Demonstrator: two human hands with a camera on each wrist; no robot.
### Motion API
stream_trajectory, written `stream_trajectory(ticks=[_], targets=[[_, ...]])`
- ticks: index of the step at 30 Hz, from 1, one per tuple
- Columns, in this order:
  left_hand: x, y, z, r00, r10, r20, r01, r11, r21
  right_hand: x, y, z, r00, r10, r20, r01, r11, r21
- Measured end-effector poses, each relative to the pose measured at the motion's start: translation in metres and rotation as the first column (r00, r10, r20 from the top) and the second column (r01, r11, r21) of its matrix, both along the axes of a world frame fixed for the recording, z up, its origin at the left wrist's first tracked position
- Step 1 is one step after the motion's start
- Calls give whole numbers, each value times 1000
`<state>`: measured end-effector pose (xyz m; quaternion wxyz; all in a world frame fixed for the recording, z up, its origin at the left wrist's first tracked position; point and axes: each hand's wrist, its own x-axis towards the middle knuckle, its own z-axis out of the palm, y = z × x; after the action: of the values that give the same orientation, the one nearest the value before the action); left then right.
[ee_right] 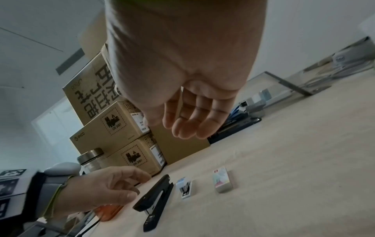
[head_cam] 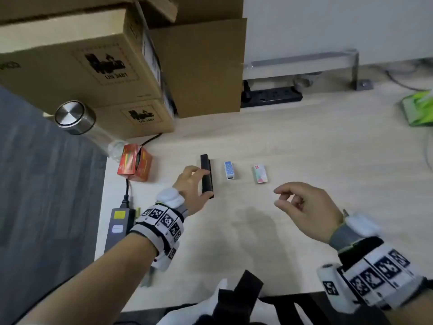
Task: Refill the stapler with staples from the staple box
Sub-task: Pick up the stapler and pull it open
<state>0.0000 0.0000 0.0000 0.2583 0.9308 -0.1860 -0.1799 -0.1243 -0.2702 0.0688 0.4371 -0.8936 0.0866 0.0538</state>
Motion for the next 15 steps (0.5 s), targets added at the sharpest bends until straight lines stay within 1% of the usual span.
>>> stream_trajectory(ticks=[4,6,7,9,12,14,15], targets=[[-7,-8,-2,999,-46,-25,50,983,176,9,-12,-15,998,43,-49,-44,999,-13],[-7,-12,-3,995,-98,-35,103,956,276,14,-16,-25,994,82,-70,-83,997,-8],[-6,-13,-3,989,-137,-50,146,927,347,17,-18,-30,992,102,-80,-103,995,-8],[-2,-14,-4,971,-232,-65,234,843,484,23,-22,-39,981,164,-105,-165,986,-7],[8,-20,-1,917,-392,-79,346,678,648,28,-22,-48,963,242,-115,-243,970,6],[17,-25,2,883,-461,-92,382,589,713,29,-22,-52,955,275,-115,-275,961,17],[23,-28,3,868,-490,-83,387,563,730,29,-22,-54,949,290,-123,-290,957,19]])
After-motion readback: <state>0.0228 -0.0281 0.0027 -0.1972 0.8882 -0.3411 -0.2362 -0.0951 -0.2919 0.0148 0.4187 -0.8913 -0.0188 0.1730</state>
